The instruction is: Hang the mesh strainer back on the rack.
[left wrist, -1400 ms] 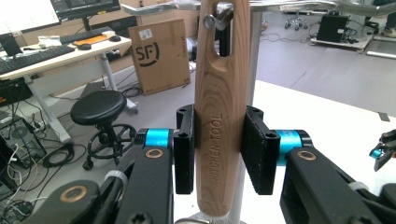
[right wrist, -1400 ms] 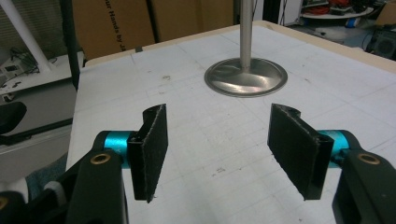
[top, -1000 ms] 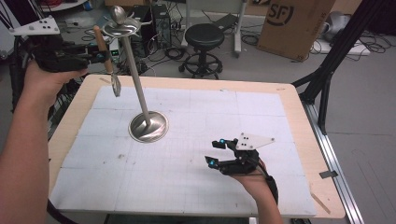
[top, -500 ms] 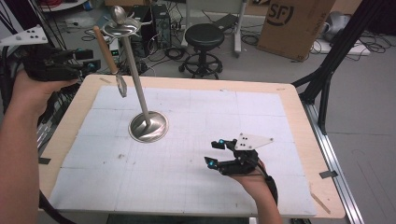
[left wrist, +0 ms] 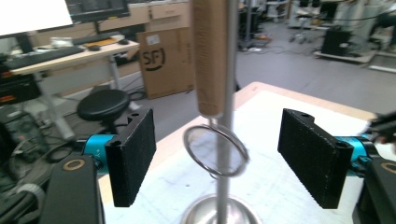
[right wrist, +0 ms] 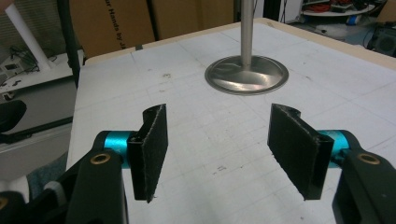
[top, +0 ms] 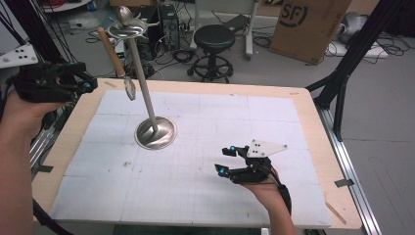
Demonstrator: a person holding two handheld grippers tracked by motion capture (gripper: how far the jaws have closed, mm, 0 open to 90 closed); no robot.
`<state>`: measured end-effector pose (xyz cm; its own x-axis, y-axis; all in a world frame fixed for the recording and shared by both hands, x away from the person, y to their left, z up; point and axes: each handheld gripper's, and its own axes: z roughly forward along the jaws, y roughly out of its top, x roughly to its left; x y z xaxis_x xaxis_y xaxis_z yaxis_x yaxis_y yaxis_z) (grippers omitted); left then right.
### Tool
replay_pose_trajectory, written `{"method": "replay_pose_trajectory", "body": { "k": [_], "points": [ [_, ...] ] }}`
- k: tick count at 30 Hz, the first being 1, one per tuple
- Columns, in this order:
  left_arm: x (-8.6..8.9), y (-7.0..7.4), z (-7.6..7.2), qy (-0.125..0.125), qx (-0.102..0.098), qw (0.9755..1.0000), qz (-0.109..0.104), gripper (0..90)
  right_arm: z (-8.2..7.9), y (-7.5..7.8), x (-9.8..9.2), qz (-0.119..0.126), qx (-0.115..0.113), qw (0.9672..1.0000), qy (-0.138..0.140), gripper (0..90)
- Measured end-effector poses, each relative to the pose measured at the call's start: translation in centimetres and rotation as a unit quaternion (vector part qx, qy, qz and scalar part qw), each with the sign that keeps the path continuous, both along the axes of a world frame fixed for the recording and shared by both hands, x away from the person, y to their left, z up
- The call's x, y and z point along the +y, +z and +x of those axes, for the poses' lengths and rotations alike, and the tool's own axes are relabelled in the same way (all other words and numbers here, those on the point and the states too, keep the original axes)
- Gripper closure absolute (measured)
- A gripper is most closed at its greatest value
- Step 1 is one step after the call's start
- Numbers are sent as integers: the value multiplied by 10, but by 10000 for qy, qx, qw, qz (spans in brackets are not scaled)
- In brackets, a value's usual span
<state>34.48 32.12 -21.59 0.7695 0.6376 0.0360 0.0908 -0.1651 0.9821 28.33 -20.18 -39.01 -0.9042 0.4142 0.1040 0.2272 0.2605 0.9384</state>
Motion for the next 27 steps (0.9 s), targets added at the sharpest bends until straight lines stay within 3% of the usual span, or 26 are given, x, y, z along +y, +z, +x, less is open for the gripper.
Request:
{"method": "replay_pose_trajectory", "body": {
  "k": [9, 22, 27],
  "points": [
    [-14, -17, -14, -168, -1, 9998, 45, 222, 0, 0, -4, 27, -8, 10000, -57, 373],
    [-29, -53, -22, -324, 89, 9994, 67, 183, 0, 1, -14, 69, -17, 9998, -191, 372],
    [-30, -67, -24, -371, 141, 9992, -52, 180, 0, 0, -17, 68, 15, 9997, -227, 371]
  ]
}}
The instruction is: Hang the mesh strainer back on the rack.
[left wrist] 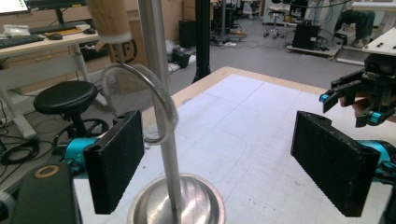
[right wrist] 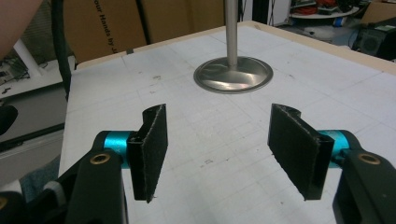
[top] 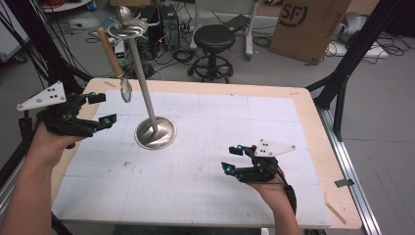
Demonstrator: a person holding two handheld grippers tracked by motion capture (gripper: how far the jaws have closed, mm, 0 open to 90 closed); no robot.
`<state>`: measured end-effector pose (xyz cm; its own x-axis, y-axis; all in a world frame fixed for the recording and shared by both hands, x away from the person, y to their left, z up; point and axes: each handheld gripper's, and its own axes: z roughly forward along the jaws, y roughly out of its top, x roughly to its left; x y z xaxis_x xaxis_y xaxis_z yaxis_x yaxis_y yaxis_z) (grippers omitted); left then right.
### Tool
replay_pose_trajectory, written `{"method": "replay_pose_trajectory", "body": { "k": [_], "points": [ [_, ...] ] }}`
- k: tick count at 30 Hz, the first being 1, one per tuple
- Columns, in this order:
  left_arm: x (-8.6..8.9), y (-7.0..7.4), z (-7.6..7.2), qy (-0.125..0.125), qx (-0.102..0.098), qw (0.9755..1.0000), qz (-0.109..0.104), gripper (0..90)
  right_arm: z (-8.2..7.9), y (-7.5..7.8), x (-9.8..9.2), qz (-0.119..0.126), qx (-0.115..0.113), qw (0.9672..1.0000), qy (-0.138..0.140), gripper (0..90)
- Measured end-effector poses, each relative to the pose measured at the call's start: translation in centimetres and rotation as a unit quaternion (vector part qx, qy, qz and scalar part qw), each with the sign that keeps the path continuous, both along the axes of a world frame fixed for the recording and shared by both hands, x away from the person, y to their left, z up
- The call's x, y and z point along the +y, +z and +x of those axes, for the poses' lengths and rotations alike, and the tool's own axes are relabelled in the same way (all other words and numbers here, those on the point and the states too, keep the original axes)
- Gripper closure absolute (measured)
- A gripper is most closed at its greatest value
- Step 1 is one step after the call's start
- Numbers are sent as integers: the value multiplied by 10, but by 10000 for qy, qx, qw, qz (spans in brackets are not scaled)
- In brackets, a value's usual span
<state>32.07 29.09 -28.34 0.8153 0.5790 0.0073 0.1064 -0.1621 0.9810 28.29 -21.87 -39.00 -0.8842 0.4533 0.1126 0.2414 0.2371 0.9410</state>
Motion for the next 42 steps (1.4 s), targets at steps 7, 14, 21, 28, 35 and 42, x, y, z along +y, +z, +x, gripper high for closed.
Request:
{"method": "replay_pose_trajectory", "body": {
  "k": [7, 14, 21, 28, 35, 42],
  "points": [
    [-10, -20, -3, -232, 39, 9997, -51, 171, -1, -1, -7, 39, 7, 9999, -101, 370],
    [-28, -38, -4, -285, 94, 9995, 103, 165, 0, -2, -10, 29, 25, 9999, -132, 368],
    [-44, -59, -7, -389, 107, 9991, 118, 159, 0, -3, -13, 49, 44, 9998, -184, 367],
    [-54, -77, -14, -426, 133, 9988, 190, 159, 1, -5, -16, 37, 70, 9997, -238, 366],
    [-58, -90, -13, -400, 288, 9984, 264, 158, 3, -8, -17, -2, 144, 9995, -283, 358],
    [-55, -107, -10, -358, 413, 9982, 254, 159, 3, -9, -19, -13, 140, 9994, -330, 353]
  ]
}}
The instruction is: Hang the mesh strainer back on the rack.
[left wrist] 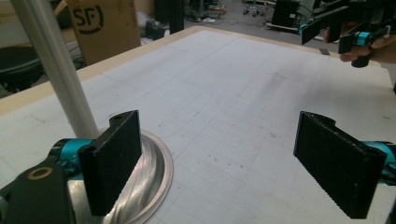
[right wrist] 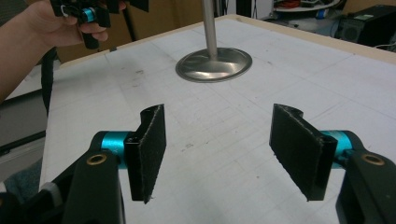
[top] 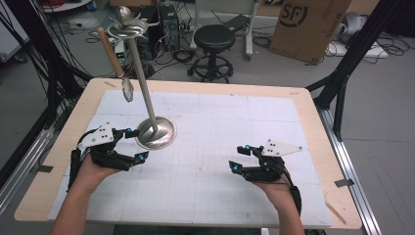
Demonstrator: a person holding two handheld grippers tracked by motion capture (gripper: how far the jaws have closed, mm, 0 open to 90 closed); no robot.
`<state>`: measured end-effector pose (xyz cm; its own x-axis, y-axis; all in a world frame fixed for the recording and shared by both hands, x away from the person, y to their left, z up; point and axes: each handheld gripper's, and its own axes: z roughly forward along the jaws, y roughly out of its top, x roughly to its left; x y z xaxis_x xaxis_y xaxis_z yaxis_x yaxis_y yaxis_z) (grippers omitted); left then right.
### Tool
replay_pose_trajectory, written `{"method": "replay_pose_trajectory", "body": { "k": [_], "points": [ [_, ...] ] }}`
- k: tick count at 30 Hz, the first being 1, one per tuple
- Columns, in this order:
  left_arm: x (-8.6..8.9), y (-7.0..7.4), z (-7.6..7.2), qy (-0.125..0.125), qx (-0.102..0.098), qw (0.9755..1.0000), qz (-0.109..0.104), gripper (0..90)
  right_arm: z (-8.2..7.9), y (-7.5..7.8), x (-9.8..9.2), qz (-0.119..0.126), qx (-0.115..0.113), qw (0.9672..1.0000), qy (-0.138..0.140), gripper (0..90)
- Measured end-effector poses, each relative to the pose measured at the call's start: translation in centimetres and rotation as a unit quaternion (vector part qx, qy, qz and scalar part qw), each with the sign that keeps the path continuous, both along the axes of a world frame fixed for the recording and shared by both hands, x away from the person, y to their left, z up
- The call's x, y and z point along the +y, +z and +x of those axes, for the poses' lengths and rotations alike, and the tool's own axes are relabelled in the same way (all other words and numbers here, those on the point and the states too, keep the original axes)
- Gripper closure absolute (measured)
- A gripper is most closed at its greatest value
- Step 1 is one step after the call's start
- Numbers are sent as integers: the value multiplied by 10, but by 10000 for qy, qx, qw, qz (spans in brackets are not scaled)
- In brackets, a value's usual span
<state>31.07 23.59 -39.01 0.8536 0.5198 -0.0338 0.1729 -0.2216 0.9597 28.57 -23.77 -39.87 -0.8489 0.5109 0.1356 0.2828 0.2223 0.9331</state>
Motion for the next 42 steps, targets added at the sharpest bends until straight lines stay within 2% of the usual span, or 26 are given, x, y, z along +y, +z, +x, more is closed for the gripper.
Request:
{"method": "replay_pose_trajectory", "body": {
  "k": [4, 16, 25, 42],
  "points": [
    [-2, -5, 2, -22, 43, 10000, 47, 159, 2, -1, -2, -11, -1, 10000, -39, 345],
    [-6, -6, 4, -38, 31, 9999, -146, 158, 2, -5, -13, 48, 80, 9997, -237, 292],
    [-7, -7, 4, -62, 28, 9999, -93, 158, 4, -7, -14, 1, 165, 9995, -275, 240],
    [-7, -6, 2, -81, 17, 9999, -67, 159, 4, -8, -10, -91, 178, 9995, -234, 237]
  ]
}}
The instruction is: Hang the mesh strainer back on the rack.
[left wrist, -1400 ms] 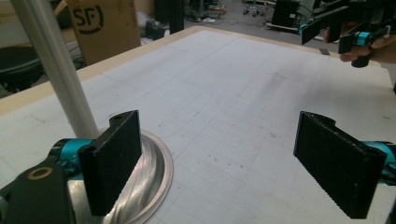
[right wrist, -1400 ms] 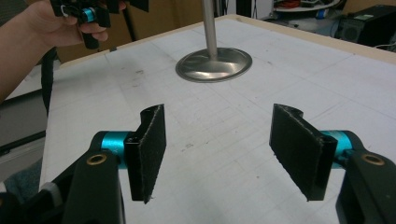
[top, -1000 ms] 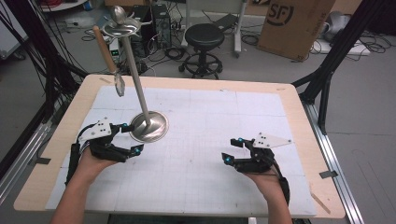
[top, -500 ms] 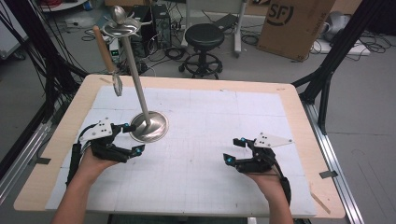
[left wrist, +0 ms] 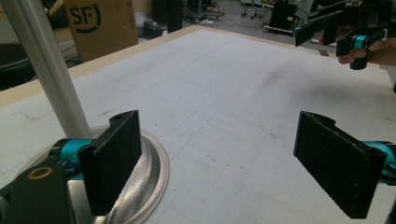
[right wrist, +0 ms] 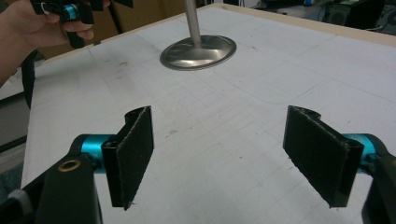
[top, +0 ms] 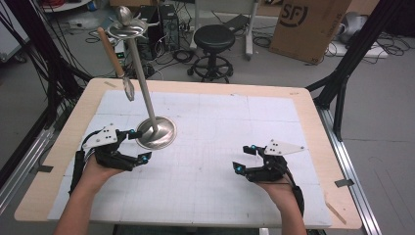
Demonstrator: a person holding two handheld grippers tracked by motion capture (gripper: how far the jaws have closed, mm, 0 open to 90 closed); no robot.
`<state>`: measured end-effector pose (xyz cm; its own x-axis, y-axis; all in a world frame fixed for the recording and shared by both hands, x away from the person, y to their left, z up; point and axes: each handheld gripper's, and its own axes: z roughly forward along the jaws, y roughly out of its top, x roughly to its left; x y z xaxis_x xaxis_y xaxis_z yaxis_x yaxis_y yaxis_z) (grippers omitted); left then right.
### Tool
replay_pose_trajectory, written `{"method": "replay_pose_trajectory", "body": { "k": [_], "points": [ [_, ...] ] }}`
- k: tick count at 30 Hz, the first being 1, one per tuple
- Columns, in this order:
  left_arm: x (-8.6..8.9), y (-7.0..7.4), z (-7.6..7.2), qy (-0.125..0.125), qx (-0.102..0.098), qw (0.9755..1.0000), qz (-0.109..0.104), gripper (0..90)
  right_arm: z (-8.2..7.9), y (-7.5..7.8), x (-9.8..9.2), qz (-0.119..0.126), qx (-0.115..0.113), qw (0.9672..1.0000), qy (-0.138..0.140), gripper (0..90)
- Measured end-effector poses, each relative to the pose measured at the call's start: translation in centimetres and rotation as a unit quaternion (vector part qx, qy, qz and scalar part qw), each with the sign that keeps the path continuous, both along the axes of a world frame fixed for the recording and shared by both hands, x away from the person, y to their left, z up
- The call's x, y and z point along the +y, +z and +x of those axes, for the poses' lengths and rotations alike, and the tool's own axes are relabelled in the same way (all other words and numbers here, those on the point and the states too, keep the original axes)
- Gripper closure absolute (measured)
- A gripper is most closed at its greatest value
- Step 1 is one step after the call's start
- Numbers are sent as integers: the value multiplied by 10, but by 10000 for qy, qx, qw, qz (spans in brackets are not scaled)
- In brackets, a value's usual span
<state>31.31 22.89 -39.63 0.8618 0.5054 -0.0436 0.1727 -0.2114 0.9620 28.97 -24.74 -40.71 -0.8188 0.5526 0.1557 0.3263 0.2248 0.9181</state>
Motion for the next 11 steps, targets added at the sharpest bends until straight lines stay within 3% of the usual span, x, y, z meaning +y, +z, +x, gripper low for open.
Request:
{"method": "replay_pose_trajectory", "body": {
  "k": [11],
  "points": [
    [-1, -1, 0, -9, 33, 10000, 11, 158, 1, 0, 1, -17, -10, 10000, 16, 237]
  ]
}}
